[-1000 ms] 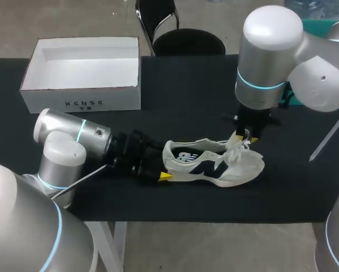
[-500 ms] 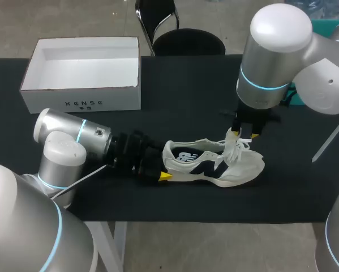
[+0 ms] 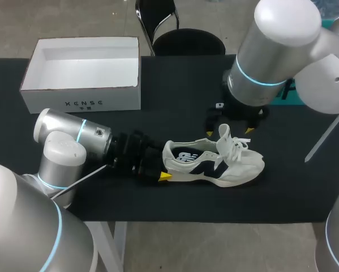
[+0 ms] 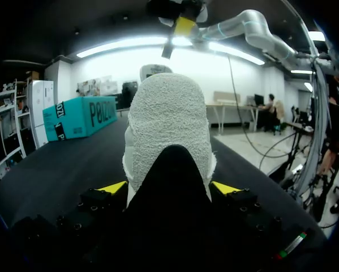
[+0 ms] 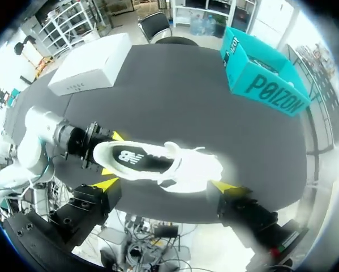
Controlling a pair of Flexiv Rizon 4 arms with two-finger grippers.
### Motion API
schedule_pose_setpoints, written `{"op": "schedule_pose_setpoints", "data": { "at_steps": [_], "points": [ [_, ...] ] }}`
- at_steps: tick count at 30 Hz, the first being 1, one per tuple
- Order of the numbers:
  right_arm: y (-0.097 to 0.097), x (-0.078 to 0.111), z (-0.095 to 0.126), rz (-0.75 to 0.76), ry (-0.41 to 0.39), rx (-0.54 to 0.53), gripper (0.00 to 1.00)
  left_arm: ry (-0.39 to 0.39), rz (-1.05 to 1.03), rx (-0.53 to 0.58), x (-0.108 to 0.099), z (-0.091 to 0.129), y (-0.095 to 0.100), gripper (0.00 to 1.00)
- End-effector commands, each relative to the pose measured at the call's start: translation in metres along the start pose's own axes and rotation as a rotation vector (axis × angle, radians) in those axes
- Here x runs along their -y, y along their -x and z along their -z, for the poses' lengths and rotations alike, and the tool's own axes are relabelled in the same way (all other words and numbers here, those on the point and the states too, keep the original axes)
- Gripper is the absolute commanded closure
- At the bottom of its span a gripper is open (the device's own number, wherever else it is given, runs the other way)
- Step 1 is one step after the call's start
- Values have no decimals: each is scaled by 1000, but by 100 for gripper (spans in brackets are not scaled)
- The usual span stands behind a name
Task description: Take the shoe out of the shoebox, open the shoe tongue, remove and reinsert the insole, then place the shoe into the shoebox
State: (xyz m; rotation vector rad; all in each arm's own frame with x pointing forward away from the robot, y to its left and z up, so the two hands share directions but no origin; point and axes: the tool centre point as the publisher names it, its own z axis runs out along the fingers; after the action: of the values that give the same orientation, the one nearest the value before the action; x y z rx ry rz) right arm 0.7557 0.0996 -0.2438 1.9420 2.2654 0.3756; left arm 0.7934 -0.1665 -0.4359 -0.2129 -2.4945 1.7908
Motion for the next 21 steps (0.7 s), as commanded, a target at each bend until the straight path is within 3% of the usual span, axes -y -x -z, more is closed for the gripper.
{"op": "schedule_pose_setpoints", "data": {
  "at_steps": [1, 4, 21],
  "points": [
    [-10, 8, -7, 546, -46, -142, 0, 1, 0, 2, -2, -3, 0, 100],
    [-26, 29, -9, 909, -113, -160, 0, 1, 0, 2, -2, -3, 0, 100],
    [-26, 29, -9, 909, -113, -160, 0, 1, 0, 2, -2, -3, 0, 100]
  ]
}}
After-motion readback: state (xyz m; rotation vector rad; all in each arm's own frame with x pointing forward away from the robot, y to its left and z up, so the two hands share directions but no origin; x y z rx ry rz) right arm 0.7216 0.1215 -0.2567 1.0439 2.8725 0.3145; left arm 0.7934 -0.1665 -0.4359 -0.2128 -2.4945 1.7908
